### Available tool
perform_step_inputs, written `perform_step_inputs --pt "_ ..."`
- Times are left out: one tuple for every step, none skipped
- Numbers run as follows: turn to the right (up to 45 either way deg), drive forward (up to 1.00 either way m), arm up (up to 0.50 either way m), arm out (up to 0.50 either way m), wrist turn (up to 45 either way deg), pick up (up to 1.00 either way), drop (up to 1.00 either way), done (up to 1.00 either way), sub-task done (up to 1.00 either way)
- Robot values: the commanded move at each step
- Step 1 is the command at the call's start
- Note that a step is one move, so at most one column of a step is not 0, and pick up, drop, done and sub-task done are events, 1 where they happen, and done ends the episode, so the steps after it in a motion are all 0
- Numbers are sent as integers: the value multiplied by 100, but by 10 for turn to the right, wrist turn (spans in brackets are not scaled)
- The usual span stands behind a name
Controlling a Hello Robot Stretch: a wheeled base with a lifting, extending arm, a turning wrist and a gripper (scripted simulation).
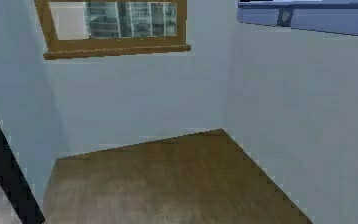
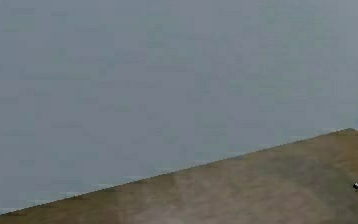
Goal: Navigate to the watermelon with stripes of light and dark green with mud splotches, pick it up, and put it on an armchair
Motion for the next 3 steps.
perform_step_inputs --pt "-330 0 0 0 0 0 0 0 0" --pt "0 55 0 0 0 0 0 0 0" --pt "-420 0 0 0 0 0 0 0 0"
